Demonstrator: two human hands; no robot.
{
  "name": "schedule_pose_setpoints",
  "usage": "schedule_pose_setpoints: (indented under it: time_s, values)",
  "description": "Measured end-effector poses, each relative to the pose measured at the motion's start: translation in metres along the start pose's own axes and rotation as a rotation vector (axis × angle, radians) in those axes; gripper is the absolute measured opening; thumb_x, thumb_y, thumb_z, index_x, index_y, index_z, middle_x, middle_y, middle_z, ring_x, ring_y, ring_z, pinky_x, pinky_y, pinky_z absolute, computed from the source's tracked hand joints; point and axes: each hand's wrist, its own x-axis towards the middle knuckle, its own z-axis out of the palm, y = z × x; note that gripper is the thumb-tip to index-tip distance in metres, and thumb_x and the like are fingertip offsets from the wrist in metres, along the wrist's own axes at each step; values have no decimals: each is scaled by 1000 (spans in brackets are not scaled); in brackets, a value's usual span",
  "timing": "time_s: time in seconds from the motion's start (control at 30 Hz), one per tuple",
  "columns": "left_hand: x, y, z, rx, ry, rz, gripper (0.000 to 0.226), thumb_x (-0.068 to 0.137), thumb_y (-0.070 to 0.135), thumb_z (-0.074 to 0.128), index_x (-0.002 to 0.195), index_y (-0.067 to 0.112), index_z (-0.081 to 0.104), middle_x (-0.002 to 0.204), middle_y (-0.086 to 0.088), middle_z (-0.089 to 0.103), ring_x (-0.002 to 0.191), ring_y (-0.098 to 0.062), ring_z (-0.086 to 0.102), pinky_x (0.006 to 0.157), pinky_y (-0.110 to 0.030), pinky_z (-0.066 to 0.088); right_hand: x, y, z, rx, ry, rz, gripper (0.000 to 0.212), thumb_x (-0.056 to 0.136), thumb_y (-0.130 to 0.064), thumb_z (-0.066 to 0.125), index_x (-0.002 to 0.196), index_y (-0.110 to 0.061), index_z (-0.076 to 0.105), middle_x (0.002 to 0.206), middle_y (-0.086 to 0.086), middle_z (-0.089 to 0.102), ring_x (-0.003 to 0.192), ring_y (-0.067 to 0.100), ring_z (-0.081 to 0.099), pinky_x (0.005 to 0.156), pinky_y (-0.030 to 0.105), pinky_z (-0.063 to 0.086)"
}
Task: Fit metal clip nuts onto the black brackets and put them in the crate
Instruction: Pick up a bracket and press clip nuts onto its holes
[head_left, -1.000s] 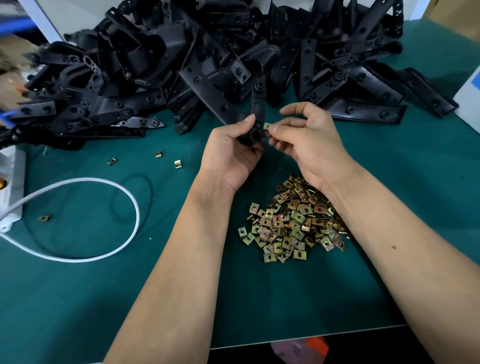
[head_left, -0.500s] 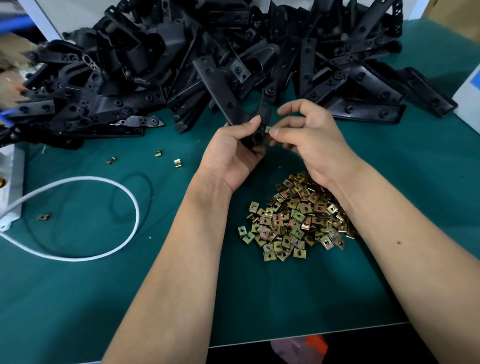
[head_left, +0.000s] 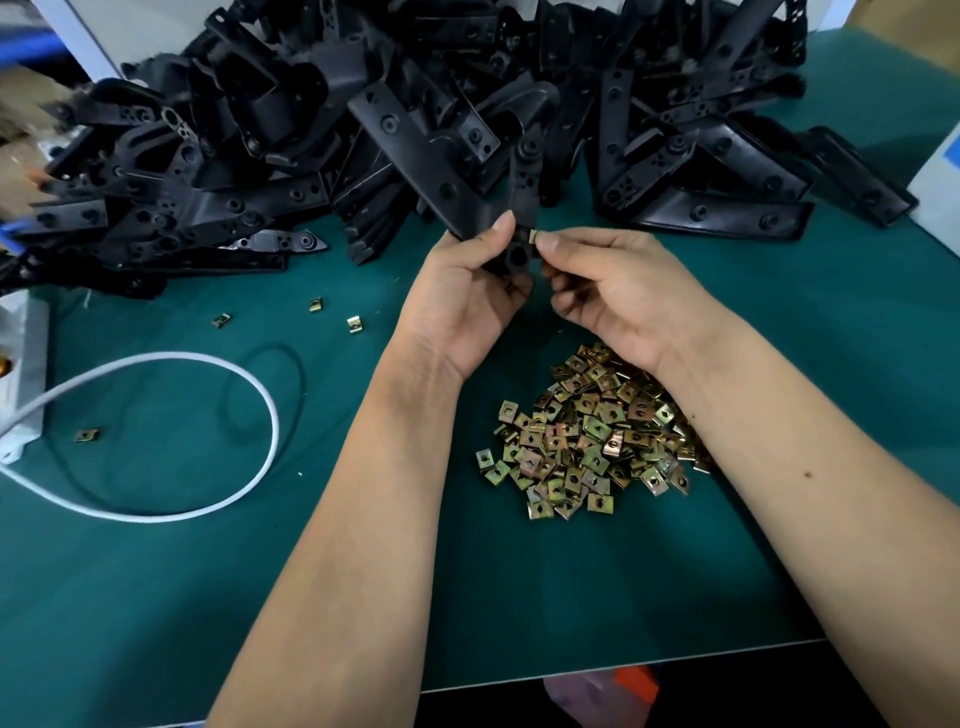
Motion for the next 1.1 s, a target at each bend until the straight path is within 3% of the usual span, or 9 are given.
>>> schedule_pose_setpoints:
  time_s: [0.4,0.6,0.73,0.83,0.93,1.0,1.1]
  values:
    - [2,-7,3,65,115,11,7,103,9,56,104,15,58,94,-4,70,75,-15,63,62,-27,46,-2,4,3,-132,45,-134,15,87,-3,77,74,-8,73,67,-1,60,64,7,54,55,19,41]
    - [5,-13,6,75,112,108,6,104,7,55,105,11,59,97,-8,71,84,-23,67,69,-33,56,1,7,1,-248,84,-228,17,88,-9,78,72,-12,73,67,-4,61,69,7,55,58,21,42]
    - [11,-12,1,63,169,147,10,101,3,59,110,6,61,98,-12,71,90,-26,67,86,-42,57,1,5,1,-427,59,-268,14,93,-23,76,86,-11,78,72,3,65,70,12,57,63,26,48]
    - [16,-3,-10,-65,268,171,16,99,-6,56,109,5,61,92,-11,75,90,-30,72,90,-48,57,-3,2,0,-810,-84,-268,19,91,-40,77,90,-21,79,81,3,76,67,5,64,66,26,54]
    - [17,4,-19,-194,285,176,18,99,-7,53,111,7,57,88,-12,77,85,-35,75,75,-41,60,-10,-6,6,-1201,-484,-264,16,81,-43,85,90,-31,79,84,-14,75,77,0,68,72,22,54]
    - [17,6,-20,-288,299,160,21,100,-6,54,118,5,55,91,-15,75,82,-36,75,69,-39,60,-14,-7,10,-1299,-678,-219,19,76,-42,88,92,-37,79,86,-18,73,83,1,67,75,20,52]
    - [18,6,-19,-344,337,132,28,99,-6,54,125,3,50,105,-22,67,79,-36,76,65,-38,60,-16,-6,12,-1296,-747,-233,15,76,-37,89,88,-39,79,83,-20,69,85,1,65,74,17,49]
